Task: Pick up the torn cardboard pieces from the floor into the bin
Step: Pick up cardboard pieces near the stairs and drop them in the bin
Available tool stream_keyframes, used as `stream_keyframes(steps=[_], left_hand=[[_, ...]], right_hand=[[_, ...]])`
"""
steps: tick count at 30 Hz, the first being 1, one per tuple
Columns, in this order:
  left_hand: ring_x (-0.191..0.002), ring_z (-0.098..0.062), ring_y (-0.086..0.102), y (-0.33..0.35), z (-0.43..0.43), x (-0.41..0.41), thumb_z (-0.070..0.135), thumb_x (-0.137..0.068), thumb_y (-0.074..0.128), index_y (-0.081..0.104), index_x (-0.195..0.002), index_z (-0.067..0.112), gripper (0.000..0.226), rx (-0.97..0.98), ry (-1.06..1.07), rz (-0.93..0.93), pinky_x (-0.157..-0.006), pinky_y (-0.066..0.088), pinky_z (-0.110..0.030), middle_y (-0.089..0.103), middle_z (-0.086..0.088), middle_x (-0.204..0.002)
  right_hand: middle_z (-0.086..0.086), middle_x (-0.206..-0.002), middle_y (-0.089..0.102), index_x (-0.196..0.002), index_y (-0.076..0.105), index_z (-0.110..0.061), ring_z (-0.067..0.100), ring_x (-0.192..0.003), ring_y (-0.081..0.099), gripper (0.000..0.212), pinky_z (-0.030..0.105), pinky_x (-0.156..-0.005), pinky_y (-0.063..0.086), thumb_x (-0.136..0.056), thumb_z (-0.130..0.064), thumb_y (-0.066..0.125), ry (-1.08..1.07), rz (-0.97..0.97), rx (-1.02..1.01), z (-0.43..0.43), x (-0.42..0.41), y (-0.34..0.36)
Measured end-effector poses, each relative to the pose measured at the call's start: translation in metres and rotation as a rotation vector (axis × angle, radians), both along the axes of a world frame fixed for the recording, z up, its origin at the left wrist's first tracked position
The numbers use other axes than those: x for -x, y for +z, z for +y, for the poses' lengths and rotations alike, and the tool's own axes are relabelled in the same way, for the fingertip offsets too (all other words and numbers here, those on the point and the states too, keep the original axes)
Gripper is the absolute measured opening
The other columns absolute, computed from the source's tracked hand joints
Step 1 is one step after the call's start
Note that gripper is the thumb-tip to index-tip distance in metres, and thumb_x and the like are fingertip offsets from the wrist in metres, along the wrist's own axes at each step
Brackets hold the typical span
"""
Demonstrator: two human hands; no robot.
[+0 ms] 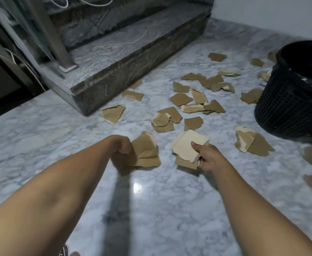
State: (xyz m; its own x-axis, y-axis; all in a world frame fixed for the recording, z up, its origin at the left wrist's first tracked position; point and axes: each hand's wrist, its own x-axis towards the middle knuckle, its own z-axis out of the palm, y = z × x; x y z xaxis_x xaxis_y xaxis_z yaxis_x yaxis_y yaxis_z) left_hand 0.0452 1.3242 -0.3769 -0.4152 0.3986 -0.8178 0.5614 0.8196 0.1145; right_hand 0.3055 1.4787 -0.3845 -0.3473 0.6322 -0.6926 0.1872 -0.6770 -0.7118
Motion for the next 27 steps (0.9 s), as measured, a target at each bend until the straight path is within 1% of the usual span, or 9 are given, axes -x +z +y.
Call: stream_keyframes(steps=[2,3,9,14,18,21,23,25,27], left_hand=[[-0.123,-0.036,0.046,-0.016,-0.013,0.006,0.028,-0.085,0.055,0.05,-0.125,0.011,0.043,-0.021,-0.191,0.343,-0.1,0.044,-0.047,0.045,-0.009,-0.126],[-0.126,-0.038,0.041,-0.022,-0.017,0.007,0.027,-0.086,0.052,0.049,-0.124,0.01,0.042,-0.051,-0.253,0.39,-0.104,0.04,-0.049,0.041,-0.01,-0.128],[-0.09,-0.029,0.061,-0.023,-0.009,0.007,0.019,-0.081,0.059,0.062,-0.101,0.009,0.023,-0.193,-0.313,0.402,-0.077,0.054,-0.032,0.063,-0.014,-0.105],[-0.087,-0.028,0.068,-0.022,0.016,-0.017,0.012,-0.077,0.061,0.071,-0.095,0.011,0.021,-0.406,-0.352,0.296,-0.073,0.059,-0.035,0.07,-0.009,-0.093],[-0.089,-0.03,0.065,-0.021,0.046,-0.048,0.01,-0.078,0.062,0.067,-0.103,0.014,0.026,-0.46,-0.454,0.261,-0.072,0.057,-0.035,0.068,-0.01,-0.098],[-0.076,-0.029,0.069,-0.003,0.064,-0.047,0.009,-0.077,0.061,0.071,-0.088,0.016,0.016,-0.301,-0.436,0.111,-0.065,0.06,-0.038,0.07,-0.01,-0.087],[-0.079,-0.027,0.072,0.018,0.071,-0.039,0.01,-0.077,0.062,0.074,-0.08,0.023,0.018,-0.104,-0.461,-0.039,-0.072,0.061,-0.042,0.073,-0.007,-0.088],[-0.088,-0.026,0.07,0.029,0.068,-0.038,0.016,-0.08,0.064,0.072,-0.093,0.023,0.017,0.033,-0.581,0.009,-0.076,0.06,-0.038,0.071,-0.005,-0.1],[-0.09,-0.029,0.066,0.022,0.053,-0.049,0.019,-0.082,0.064,0.064,-0.114,0.009,0.034,0.099,-0.667,0.17,-0.067,0.055,-0.035,0.062,-0.011,-0.107]], right_hand=[[0.02,-0.109,0.071,-0.113,0.06,-0.007,0.036,-0.093,0.07,0.021,0.056,-0.082,0.057,-0.093,-0.009,0.066,0.038,-0.014,0.001,-0.006,0.006,0.0],[0.019,-0.108,0.071,-0.116,0.06,-0.008,0.036,-0.092,0.07,0.024,0.057,-0.08,0.057,-0.093,-0.011,0.066,0.037,-0.027,-0.009,-0.007,0.007,0.0],[0.017,-0.102,0.071,-0.11,0.061,-0.008,0.031,-0.083,0.07,0.022,0.046,-0.055,0.06,-0.09,0.001,0.066,-0.005,-0.065,-0.019,-0.001,-0.002,0.005],[0.013,-0.101,0.074,-0.11,0.068,-0.004,0.032,-0.09,0.071,0.026,0.052,-0.082,0.059,-0.084,-0.005,0.074,0.042,-0.164,-0.159,0.006,-0.007,0.003],[0.011,-0.116,0.066,-0.123,0.059,-0.004,0.032,-0.107,0.063,0.038,0.033,-0.083,0.051,-0.089,-0.016,0.07,0.367,-0.469,-0.547,0.017,0.008,0.005],[0.011,-0.128,0.059,-0.127,0.051,-0.011,0.033,-0.117,0.055,0.042,0.039,-0.097,0.046,-0.09,-0.027,0.065,0.632,-0.667,-0.73,0.042,0.029,0.009],[0.01,-0.137,0.047,-0.134,0.044,-0.015,0.033,-0.126,0.045,0.048,0.048,-0.103,0.041,-0.091,-0.03,0.061,0.853,-0.856,-0.797,0.06,0.047,0.015],[0.01,-0.145,0.034,-0.143,0.036,-0.015,0.033,-0.135,0.033,0.058,0.052,-0.104,0.036,-0.092,-0.031,0.06,1.055,-1.029,-0.847,0.078,0.066,0.021],[0.01,-0.153,0.021,-0.148,0.032,-0.015,0.037,-0.143,0.019,0.069,0.06,-0.108,0.031,-0.09,-0.038,0.063,1.189,-1.101,-0.896,0.096,0.081,0.02]])
